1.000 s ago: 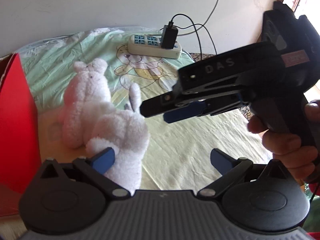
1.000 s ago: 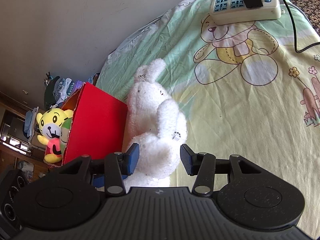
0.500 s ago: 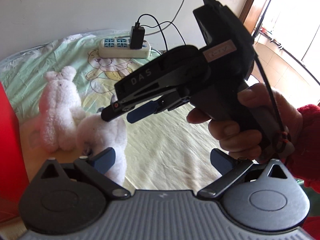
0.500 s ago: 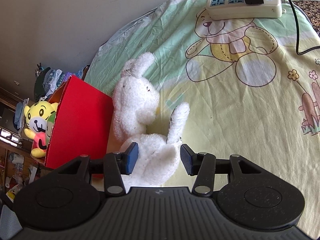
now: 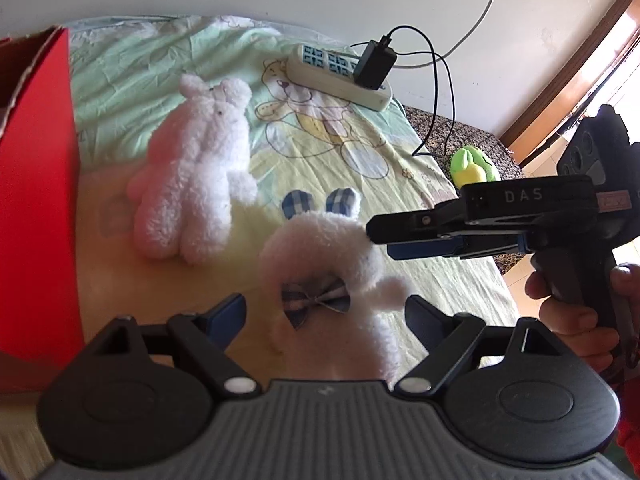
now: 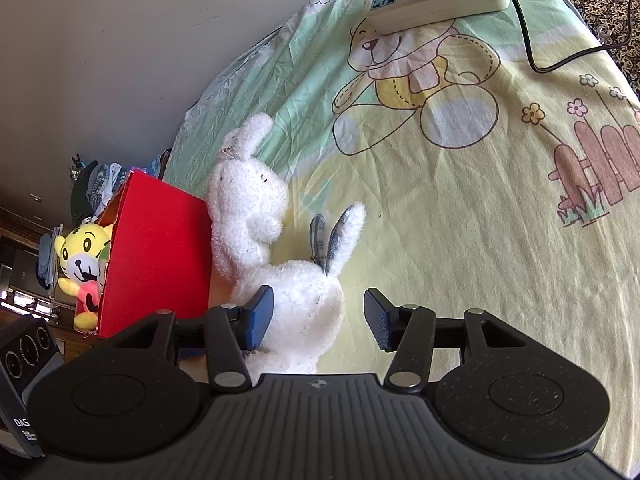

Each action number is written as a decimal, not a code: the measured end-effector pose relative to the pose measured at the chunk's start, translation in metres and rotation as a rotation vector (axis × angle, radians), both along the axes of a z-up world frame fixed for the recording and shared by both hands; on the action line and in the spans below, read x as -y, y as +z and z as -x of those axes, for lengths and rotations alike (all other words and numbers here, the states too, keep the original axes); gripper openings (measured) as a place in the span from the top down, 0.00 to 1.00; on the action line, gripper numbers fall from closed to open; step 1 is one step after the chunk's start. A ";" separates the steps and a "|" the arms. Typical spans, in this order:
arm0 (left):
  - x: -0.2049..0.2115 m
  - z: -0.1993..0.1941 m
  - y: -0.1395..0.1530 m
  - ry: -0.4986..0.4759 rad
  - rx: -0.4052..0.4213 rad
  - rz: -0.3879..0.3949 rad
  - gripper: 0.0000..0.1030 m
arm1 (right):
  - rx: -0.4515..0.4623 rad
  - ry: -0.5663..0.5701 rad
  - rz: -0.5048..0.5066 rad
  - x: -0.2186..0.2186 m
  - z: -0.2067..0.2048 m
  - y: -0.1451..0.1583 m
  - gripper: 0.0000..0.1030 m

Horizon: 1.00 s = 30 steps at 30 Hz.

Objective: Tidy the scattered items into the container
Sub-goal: 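Lift the plaid-eared white bunny with the right gripper toward the red box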

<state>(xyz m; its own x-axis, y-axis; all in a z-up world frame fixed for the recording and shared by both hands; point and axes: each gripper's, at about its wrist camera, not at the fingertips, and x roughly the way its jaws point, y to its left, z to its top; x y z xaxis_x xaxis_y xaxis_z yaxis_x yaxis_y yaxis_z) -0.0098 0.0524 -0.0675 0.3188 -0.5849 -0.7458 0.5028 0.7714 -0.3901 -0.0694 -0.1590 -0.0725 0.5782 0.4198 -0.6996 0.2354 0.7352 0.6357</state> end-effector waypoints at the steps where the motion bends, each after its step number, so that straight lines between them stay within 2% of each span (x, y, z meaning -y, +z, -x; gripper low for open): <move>1: 0.004 0.000 -0.002 -0.004 -0.008 -0.005 0.15 | -0.001 0.002 0.002 -0.001 0.001 0.001 0.45; 6: 0.022 0.004 -0.011 -0.051 -0.037 -0.037 0.15 | 0.021 0.006 -0.008 -0.002 0.007 0.008 0.43; 7: 0.025 0.005 -0.012 -0.056 -0.040 -0.045 0.15 | 0.022 0.011 -0.005 -0.003 0.006 0.010 0.40; 11: 0.033 0.007 -0.017 -0.058 -0.057 -0.072 0.16 | -0.007 0.045 0.078 -0.012 0.003 0.008 0.37; 19: 0.050 0.010 -0.022 -0.055 -0.049 -0.158 0.29 | -0.036 -0.004 0.029 -0.008 0.009 -0.004 0.37; 22: 0.052 0.010 -0.020 -0.038 -0.049 -0.181 0.28 | -0.033 -0.013 0.031 -0.012 0.011 -0.003 0.37; 26: 0.057 0.013 -0.020 -0.036 -0.035 -0.231 0.21 | -0.027 -0.021 0.029 -0.012 0.012 -0.003 0.36; 30: 0.060 0.013 -0.021 -0.018 -0.057 -0.254 0.17 | -0.035 -0.047 -0.003 -0.010 0.013 -0.008 0.35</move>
<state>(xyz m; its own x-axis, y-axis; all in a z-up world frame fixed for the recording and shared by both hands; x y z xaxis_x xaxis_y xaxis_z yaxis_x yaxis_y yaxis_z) -0.0225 -0.0072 -0.0885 0.2633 -0.3820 -0.8859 0.5005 0.8391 -0.2131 -0.0820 -0.1486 -0.0802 0.5728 0.3948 -0.7184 0.2914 0.7211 0.6286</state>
